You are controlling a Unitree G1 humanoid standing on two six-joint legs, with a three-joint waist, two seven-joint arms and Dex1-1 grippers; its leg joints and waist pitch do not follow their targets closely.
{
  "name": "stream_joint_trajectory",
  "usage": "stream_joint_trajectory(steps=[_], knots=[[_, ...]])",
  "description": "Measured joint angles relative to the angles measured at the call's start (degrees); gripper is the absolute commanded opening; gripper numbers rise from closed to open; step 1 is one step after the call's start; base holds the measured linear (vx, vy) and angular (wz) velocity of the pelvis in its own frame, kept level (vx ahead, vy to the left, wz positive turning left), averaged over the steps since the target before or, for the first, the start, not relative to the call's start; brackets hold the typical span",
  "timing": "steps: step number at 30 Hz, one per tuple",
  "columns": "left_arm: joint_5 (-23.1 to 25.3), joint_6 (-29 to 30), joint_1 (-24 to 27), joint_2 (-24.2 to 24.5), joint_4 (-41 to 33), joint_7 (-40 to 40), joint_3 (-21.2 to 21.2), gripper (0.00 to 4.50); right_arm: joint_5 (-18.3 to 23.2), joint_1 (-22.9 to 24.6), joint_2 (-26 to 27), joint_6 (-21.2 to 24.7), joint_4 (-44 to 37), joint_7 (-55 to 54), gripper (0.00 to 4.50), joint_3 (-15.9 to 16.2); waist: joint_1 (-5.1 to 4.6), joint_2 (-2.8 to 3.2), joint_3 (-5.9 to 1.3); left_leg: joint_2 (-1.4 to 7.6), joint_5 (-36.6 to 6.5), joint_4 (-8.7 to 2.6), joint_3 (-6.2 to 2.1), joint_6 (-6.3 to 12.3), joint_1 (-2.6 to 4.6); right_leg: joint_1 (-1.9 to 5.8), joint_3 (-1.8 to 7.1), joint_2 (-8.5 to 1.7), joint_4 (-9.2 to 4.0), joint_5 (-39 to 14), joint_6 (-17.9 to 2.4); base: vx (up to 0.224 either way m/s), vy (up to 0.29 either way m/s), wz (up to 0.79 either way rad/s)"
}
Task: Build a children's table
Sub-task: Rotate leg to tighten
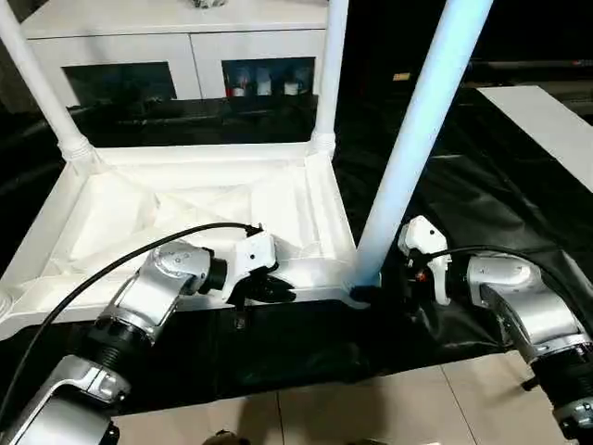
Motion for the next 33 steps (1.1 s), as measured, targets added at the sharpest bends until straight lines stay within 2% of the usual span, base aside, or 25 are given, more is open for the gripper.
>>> stream_joint_trajectory(steps=[11, 16, 19, 23, 25, 28, 33], knots=[[0.0, 0.4, 0.0, 0.3, -0.1, 0.1, 0.0, 0.0, 0.1, -0.1, 0.7, 0.6, 0.2, 1.0, 2.92, 0.0, -0.1, 0.0, 0.0, 0.0, 0.0, 0.05, 0.0, 0.0, -0.01, 0.0, 0.0, 0.0, 0.01, 0.0, 0.0, 0.0, 0.0, 0.0], [0.2, 0.5, 0.2, 0.5, -0.3, 1.2, 0.2, 0.0, 0.1, -0.2, 2.8, 0.6, 1.5, -1.1, 2.73, -0.9, -0.57, -0.08, -0.01, 0.03, 0.0, 0.08, -0.01, 0.0, 0.01, 0.0, -0.01, 0.02, 0.01, 0.0, 0.0, 0.0, 0.0, 0.0], [1.8, 0.6, -0.3, -1.3, 1.2, 6.4, 1.3, 0.0, -1.1, -2.0, 7.6, 0.2, 5.7, -9.6, 2.72, -2.5, -1.5, -0.14, -0.04, 0.03, 0.0, 0.13, -0.02, 0.0, 0.07, -0.01, -0.02, 0.02, 0.06, 0.1, -0.1, 0.0, 0.0, 0.0], [4.1, 1.7, -3.1, -5.4, 5.5, 14.6, 2.1, 0.0, -2.5, -5.1, 15.2, 0.5, 11.6, -24.7, 2.7, -5.9, -1.91, -0.15, -0.05, 0.01, 0.0, 0.14, -0.03, -0.02, 0.13, -0.03, 0.0, 0.02, 0.08, 0.1, -0.1, 0.0, 0.0, 0.0], [5.5, 2.4, -5.4, -8.6, 9.2, 20.5, 2.6, 0.0, -3.1, -8.3, 20.4, 0.2, 16.7, -35.6, 2.7, -8.4, -2.05, -0.16, -0.07, 0.0, 0.0, 0.15, -0.04, -0.04, 0.13, -0.02, 0.01, 0.02, 0.09, 0.1, -0.1, 0.0, 0.0, 0.0], [6.8, 3.4, -7.7, -12.5, 12.7, 27.1, 2.6, 0.0, -3.1, -11.5, 24.6, -1.3, 22.2, -46.5, 2.69, -11.0, -2.01, -0.17, -0.09, -0.05, 0.0, 0.16, -0.04, -0.04, 0.16, 0.06, 0.05, -0.01, 0.06, 0.1, -0.1, 0.0, 0.0, 0.0], [8.8, 3.6, -10.7, -17.3, 17.6, 33.9, 2.6, 0.0, -3.0, -16.9, 29.4, -5.1, 31.6, -57.9, 2.69, -14.7, -1.42, -0.1, -0.13, -0.1, 0.0, 0.17, -0.04, -0.03, 0.17, 0.17, 0.06, -0.05, -0.01, 0.1, -0.1, 0.0, 0.0, 0.0]])
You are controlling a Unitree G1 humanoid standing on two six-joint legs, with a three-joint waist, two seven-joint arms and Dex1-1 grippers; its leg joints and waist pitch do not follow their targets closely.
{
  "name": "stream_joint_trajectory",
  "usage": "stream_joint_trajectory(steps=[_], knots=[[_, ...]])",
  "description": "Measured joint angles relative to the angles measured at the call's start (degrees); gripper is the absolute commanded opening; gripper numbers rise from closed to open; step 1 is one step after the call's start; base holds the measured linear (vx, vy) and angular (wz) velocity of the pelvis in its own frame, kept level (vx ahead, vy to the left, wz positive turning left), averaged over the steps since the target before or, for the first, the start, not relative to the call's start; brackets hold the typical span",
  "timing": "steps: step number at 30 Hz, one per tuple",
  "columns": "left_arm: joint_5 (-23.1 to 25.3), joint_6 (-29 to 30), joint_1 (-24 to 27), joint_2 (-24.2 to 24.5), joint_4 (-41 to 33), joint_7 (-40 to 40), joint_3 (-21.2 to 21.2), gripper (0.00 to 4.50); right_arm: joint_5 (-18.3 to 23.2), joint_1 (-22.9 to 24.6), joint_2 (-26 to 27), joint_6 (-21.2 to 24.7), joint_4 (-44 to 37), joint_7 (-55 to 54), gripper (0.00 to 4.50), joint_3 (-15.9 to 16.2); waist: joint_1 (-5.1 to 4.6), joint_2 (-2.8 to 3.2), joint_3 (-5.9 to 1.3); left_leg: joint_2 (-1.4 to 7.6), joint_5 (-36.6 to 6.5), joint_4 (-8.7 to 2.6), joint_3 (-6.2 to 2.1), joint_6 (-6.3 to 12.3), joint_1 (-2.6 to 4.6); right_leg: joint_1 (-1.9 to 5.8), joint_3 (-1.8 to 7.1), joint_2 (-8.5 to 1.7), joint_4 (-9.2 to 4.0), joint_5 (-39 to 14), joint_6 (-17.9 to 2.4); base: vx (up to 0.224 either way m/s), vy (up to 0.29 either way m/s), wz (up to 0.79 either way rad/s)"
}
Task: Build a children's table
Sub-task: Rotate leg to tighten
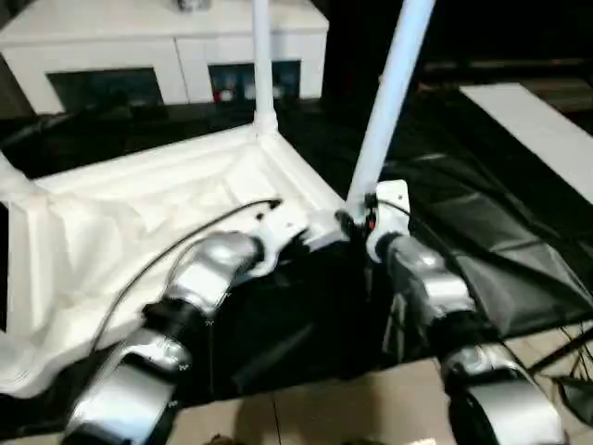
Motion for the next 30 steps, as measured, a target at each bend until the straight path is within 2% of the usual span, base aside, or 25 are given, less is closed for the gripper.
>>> stream_joint_trajectory(steps=[4, 5, 6, 7, 9, 11, 14, 15, 17, 19, 21, 25, 30], knots=[[1.0, -1.1, -1.0, -1.2, 2.0, 1.7, 0.0, 0.0, -0.7, -2.3, 0.9, -2.6, 4.4, -3.0, 2.69, -0.9, 0.23, 0.01, -0.01, 0.01, 0.0, -0.02, -0.02, 0.0, 0.0, 0.03, -0.04, 0.0, -0.02, 0.0, 0.0, 0.0, 0.0, 0.0], [1.2, -1.2, -1.0, -1.2, 2.0, 1.7, 0.0, 0.0, -0.8, -2.3, 0.9, -2.8, 4.5, -3.1, 3.04, -0.9, 0.25, 0.01, -0.01, 0.01, 0.0, -0.02, -0.02, 0.0, 0.0, 0.04, -0.05, 0.0, -0.02, 0.0, 0.0, 0.0, 0.0, 0.0], [1.2, -1.3, -1.0, -1.1, 2.0, 1.7, 0.0, 0.0, -0.9, -2.2, 0.9, -3.3, 4.5, -2.7, 3.04, -0.9, 0.24, 0.01, -0.01, 0.01, 0.0, -0.02, -0.02, 0.0, -0.01, 0.03, -0.05, 0.0, -0.02, 0.0, 0.0, 0.0, 0.0, 0.0], [1.2, -1.5, -0.9, -0.6, 2.0, 1.7, -0.1, 0.0, -1.2, -1.9, 0.7, -3.7, 4.4, -1.6, 3.39, -0.9, 0.23, 0.01, 0.0, 0.01, 0.0, -0.02, -0.02, 0.0, -0.02, 0.03, -0.05, 0.0, -0.02, 0.0, 0.0, 0.0, 0.0, 0.0], [1.2, -1.8, -0.7, 0.3, 1.8, 1.7, -0.1, 0.0, -1.2, -1.2, 0.6, -3.8, 3.2, 1.4, 3.46, -0.7, 0.02, 0.01, 0.0, 0.02, 0.0, -0.04, -0.04, 0.0, -0.02, 0.02, -0.07, 0.01, -0.01, 0.0, 0.0, 0.0, 0.0, 0.0], [1.2, -2.1, -0.2, 1.3, 1.1, 1.7, 0.0, 0.0, -1.2, 0.8, -0.2, -3.4, 0.5, 4.9, 3.74, 0.2, -0.26, 0.01, 0.0, 0.05, 0.0, -0.04, -0.07, 0.0, -0.03, -0.04, -0.11, 0.03, -0.01, 0.0, 0.0, 0.0, 0.0, 0.0], [1.0, -3.0, 1.4, 3.4, -1.6, -0.2, 0.1, 0.0, -1.2, 4.8, -3.9, -0.8, -6.3, 12.9, 3.91, 3.9, -0.51, 0.04, 0.02, 0.09, 0.0, -0.12, -0.12, 0.0, -0.15, -0.23, -0.16, 0.09, 0.0, 0.0, 0.0, 0.0, 0.0, 0.0], [0.9, -3.3, 2.1, 4.3, -2.8, -1.6, 0.1, 0.0, -1.0, 6.5, -6.2, 0.6, -9.6, 16.9, 4.18, 5.5, -0.37, 0.06, 0.03, 0.11, 0.0, -0.15, -0.12, 0.0, -0.18, -0.29, -0.17, 0.12, 0.0, 0.0, 0.1, 0.0, 0.0, 0.0], [0.5, -3.9, 3.2, 5.8, -4.5, -4.2, 0.3, 0.0, -0.5, 9.0, -10.1, 2.2, -15.3, 23.3, 4.25, 8.0, 0.0, 0.06, 0.03, 0.14, 0.0, -0.22, -0.12, 0.01, -0.2, -0.35, -0.17, 0.15, 0.0, -0.1, 0.1, 0.0, 0.0, 0.0], [-1.1, -5.1, 5.1, 8.6, -7.1, -9.4, 0.3, 0.0, 0.5, 13.0, -17.0, 3.1, -23.1, 32.3, 4.44, 11.5, 0.44, 0.08, 0.04, 0.15, 0.0, -0.28, -0.1, 0.01, -0.19, -0.32, -0.19, 0.15, -0.04, -0.2, 0.2, 0.0, 0.0, 0.0], [-3.3, -6.5, 7.2, 12.1, -9.6, -15.7, 0.6, 0.0, 1.0, 15.9, -23.6, 3.3, -27.9, 39.8, 4.44, 13.2, 0.67, 0.08, 0.05, 0.15, 0.0, -0.3, -0.07, 0.01, -0.17, -0.31, -0.18, 0.13, -0.07, -0.2, 0.2, 0.0, 0.0, 0.0], [-6.3, -7.5, 9.9, 15.7, -13.0, -24.4, 0.2, 0.0, 1.3, 18.0, -27.1, 3.9, -31.4, 46.8, 4.44, 13.3, 0.54, 0.1, 0.05, 0.14, 0.0, -0.29, -0.05, 0.0, -0.13, -0.31, -0.15, 0.12, -0.01, -0.2, 0.2, 0.0, 0.0, 0.0], [-8.2, -4.7, 11.4, 17.1, -17.3, -30.8, -1.3, 0.0, 2.6, 18.4, -29.1, 5.4, -34.3, 52.0, 4.44, 13.3, 1.52, 0.11, 0.08, 0.12, 0.0, -0.26, 0.09, 0.01, -0.15, -0.21, -0.06, 0.04, 0.0, -0.2, 0.2, 0.0, 0.0, 0.0]])
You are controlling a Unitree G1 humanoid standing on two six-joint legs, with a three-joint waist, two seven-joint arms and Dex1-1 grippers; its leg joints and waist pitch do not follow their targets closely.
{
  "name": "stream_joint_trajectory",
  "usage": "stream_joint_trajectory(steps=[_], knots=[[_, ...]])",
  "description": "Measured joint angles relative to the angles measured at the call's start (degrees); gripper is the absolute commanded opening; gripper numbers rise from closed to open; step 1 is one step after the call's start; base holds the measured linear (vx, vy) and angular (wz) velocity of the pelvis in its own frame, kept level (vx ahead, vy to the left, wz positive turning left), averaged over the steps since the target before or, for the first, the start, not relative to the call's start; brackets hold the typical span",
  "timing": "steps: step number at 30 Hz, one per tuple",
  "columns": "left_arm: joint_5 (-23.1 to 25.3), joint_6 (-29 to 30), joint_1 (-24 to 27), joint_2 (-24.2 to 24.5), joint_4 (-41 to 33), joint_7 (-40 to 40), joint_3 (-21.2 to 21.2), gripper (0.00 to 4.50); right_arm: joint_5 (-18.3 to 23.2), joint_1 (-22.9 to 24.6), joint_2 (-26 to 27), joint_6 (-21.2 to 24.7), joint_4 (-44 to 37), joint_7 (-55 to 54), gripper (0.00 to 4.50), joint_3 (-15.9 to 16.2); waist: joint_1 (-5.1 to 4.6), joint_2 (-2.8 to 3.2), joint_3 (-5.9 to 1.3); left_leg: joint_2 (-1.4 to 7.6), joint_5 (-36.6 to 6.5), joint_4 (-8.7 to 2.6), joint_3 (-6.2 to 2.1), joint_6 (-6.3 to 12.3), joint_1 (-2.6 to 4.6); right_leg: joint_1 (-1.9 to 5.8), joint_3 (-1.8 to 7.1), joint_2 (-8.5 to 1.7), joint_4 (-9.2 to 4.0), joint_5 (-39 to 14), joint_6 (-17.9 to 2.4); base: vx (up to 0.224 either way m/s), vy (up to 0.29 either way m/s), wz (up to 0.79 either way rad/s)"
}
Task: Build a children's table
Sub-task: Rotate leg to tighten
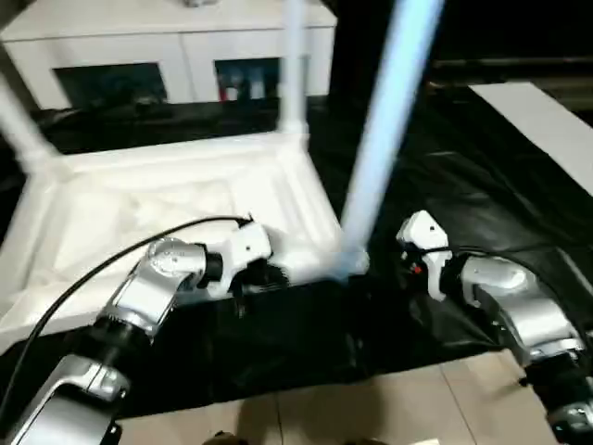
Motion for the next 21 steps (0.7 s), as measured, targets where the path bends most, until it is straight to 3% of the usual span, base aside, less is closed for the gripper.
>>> stream_joint_trajectory(steps=[6, 18, 21], knots=[[-0.3, 0.9, 0.0, 0.7, -0.5, -1.7, 0.0, 0.0, 0.6, -0.4, 0.1, 0.7, -0.1, 0.7, 4.44, 0.5, -0.16, -0.03, 0.01, 0.01, 0.0, 0.04, -0.01, 0.0, 0.0, -0.02, 0.0, 0.01, 0.02, 0.0, 0.0, 0.0, 0.0, 0.0], [-0.6, 2.3, 0.7, 1.4, -2.3, -2.1, 0.1, 0.0, 0.7, -1.8, 1.4, 1.6, 1.1, 3.0, 3.29, 1.1, -0.19, -0.07, 0.03, 0.01, 0.0, 0.08, -0.01, 0.01, -0.04, -0.04, 0.01, 0.02, 0.01, 0.0, 0.0, 0.0, 0.0, 0.0], [-0.6, 2.5, 0.7, 1.4, -2.3, -2.1, 0.1, 0.0, 0.6, -1.8, 1.4, 1.6, 1.1, 3.4, 3.19, 1.3, -0.22, -0.08, 0.03, 0.01, 0.0, 0.1, -0.01, 0.01, -0.04, -0.04, 0.01, 0.02, 0.01, 0.0, 0.0, 0.0, 0.0, 0.0]])
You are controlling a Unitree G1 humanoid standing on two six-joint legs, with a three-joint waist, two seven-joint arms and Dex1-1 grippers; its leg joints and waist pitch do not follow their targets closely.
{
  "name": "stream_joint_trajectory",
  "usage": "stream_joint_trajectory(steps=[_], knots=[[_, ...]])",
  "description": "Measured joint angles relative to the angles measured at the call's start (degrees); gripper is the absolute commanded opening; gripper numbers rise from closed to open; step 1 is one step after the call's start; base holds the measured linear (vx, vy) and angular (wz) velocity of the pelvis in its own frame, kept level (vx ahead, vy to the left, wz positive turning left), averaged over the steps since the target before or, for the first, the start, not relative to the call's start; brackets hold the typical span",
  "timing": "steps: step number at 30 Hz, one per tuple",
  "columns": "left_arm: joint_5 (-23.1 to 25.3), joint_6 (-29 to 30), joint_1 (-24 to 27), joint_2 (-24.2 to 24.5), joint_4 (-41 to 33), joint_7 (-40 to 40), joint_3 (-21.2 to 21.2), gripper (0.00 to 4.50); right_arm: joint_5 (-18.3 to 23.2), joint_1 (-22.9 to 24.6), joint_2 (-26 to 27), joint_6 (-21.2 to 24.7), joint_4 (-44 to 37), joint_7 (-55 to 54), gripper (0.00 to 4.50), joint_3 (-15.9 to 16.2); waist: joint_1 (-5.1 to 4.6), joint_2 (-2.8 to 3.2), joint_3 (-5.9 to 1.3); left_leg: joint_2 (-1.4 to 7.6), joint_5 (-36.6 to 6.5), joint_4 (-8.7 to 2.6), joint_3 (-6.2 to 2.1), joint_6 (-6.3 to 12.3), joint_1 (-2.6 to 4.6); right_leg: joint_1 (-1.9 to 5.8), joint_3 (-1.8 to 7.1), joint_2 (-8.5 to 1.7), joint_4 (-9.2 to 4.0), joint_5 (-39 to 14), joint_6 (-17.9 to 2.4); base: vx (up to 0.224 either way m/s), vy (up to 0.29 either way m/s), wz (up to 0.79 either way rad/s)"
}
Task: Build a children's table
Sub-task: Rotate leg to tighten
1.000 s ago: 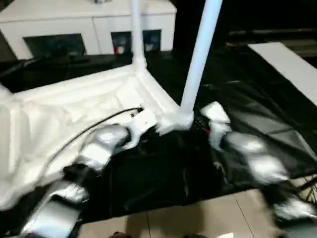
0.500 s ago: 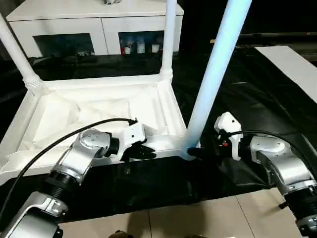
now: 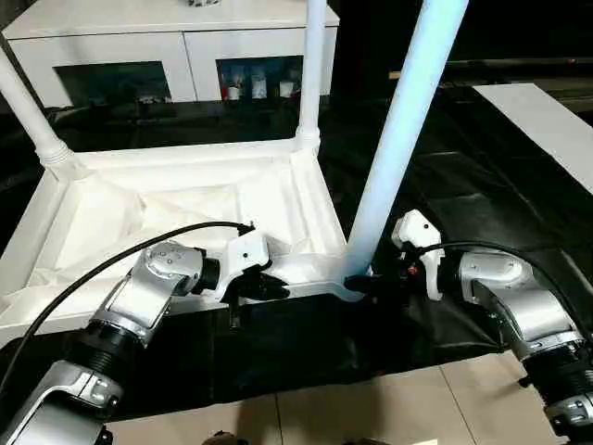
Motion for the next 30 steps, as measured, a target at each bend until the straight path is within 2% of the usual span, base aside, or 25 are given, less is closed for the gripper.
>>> stream_joint_trajectory(steps=[2, 9, 13, 16, 19, 20, 24, 27, 30], knots=[[0.0, 0.1, 0.0, 0.0, 0.0, 0.0, 0.0, 0.0, 0.0, 0.0, 0.0, 0.0, 0.0, 0.1, 2.92, 0.0, -0.01, 0.0, 0.0, 0.0, 0.0, 0.01, 0.0, 0.0, 0.0, 0.0, 0.0, 0.0, 0.0, 0.0, 0.0, 0.0, 0.0, 0.0], [0.0, 0.6, 0.4, 0.1, -0.7, 0.1, 0.0, 0.0, -0.1, 0.1, 0.2, 0.5, 0.0, 0.7, 2.56, 0.1, -0.06, -0.04, -0.03, 0.01, 0.0, 0.02, 0.0, 0.0, 0.02, 0.02, 0.0, 0.01, 0.01, 0.0, 0.0, 0.0, 0.0, 0.0], [0.5, 0.8, 0.6, -0.5, -0.3, 2.9, 0.2, 0.0, -0.6, -0.7, 3.4, 1.3, 2.4, -4.0, 2.49, -0.4, -0.82, -0.21, -0.13, 0.01, 0.0, 0.1, -0.03, 0.0, 0.21, 0.17, 0.0, 0.02, 0.08, 0.1, -0.1, 0.0, 0.0, 0.0], [3.4, 0.9, -1.5, -4.3, 4.4, 11.1, 1.7, 0.0, -2.5, -5.1, 12.0, 2.4, 10.1, -18.5, 2.46, -3.3, -2.06, -0.41, -0.25, -0.01, 0.0, 0.18, -0.17, -0.04, 0.43, 0.26, -0.06, 0.03, 0.07, 0.1, -0.2, -0.019, 0.001, -0.03], [6.2, 2.3, -5.9, -9.6, 10.7, 20.4, 1.8, 0.0, -3.3, -11.0, 19.4, 2.5, 19.6, -35.2, 2.46, -7.0, -2.79, -0.42, -0.24, -0.13, 0.0, 0.22, -0.24, -0.04, 0.42, 0.21, -0.05, -0.06, -0.07, 0.0, 0.1, -0.04, 0.007, -0.02], [6.6, 2.6, -6.5, -10.7, 11.7, 22.1, 1.7, 0.0, -3.3, -11.9, 19.9, 2.5, 21.1, -37.6, 2.46, -7.4, -2.79, -0.42, -0.24, -0.14, 0.0, 0.21, -0.25, -0.04, 0.41, 0.23, -0.07, -0.07, -0.18, 0.0, 0.1, -0.058, 0.012, -0.01], [7.9, 3.1, -11.7, -17.3, 20.1, 32.5, 1.8, 0.0, -1.7, -19.1, 26.0, -0.2, 32.5, -54.3, 2.44, -13.8, -2.58, -0.34, -0.2, -0.19, 0.0, 0.18, -0.28, -0.03, 0.19, 0.24, -0.07, -0.07, -0.49, 0.0, 0.1, 0.0, 0.0, 0.0], [8.3, 3.1, -14.3, -20.5, 24.5, 37.1, 1.9, 0.0, -0.6, -22.9, 28.2, -3.3, 38.4, -59.8, 2.38, -16.8, -2.64, -0.26, -0.21, -0.25, 0.0, 0.16, -0.2, -0.02, 0.13, 0.32, -0.03, -0.12, -0.69, 0.1, -0.1, 0.0, 0.0, 0.0], [8.9, 2.6, -15.3, -21.2, 26.0, 38.1, 2.3, 0.0, -0.8, -24.8, 28.5, -6.1, 41.9, -60.2, 2.38, -17.5, -2.64, -0.26, -0.21, -0.23, 0.0, 0.17, -0.21, 0.04, 0.09, 0.33, -0.11, -0.12, -0.9, 0.5, -0.5, 0.0, 0.0, 0.0]])
